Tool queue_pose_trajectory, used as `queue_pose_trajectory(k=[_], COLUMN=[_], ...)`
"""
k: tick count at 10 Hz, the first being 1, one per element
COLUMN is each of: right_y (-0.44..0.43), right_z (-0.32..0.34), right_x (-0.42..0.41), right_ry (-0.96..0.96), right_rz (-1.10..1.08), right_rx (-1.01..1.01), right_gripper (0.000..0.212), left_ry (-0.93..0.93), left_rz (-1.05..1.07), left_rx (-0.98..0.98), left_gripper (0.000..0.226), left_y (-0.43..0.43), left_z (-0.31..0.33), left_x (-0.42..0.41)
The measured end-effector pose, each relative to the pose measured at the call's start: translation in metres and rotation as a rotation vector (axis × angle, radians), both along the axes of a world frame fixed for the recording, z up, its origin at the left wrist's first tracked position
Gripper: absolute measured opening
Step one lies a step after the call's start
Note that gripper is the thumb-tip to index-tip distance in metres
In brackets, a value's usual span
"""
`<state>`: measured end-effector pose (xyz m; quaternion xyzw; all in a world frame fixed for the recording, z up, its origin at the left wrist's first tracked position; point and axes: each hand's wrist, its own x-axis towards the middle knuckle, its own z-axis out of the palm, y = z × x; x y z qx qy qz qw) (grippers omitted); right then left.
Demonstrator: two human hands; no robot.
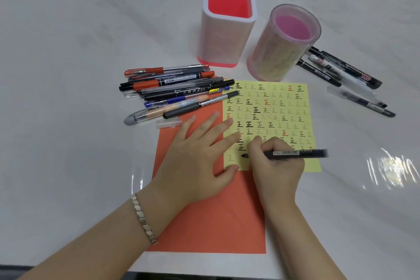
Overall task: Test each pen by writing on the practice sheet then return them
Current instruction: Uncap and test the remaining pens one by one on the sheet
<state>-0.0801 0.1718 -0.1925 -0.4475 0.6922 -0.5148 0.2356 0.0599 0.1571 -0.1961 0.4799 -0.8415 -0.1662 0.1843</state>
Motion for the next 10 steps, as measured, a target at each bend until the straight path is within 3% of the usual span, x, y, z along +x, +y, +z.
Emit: queue_pose_trajectory(k=[10], right_y=[0.0005], right_z=[-0.0004], right_x=[-0.0002], right_ry=[0.018], right_rz=[0.002], right_rx=[0.008], right_gripper=[0.033], left_ry=[-0.003], left_rz=[0.004], left_rx=[-0.006], left_gripper=[0.057], left_y=[-0.0006], left_z=[-0.0013], left_x=[-0.0012])
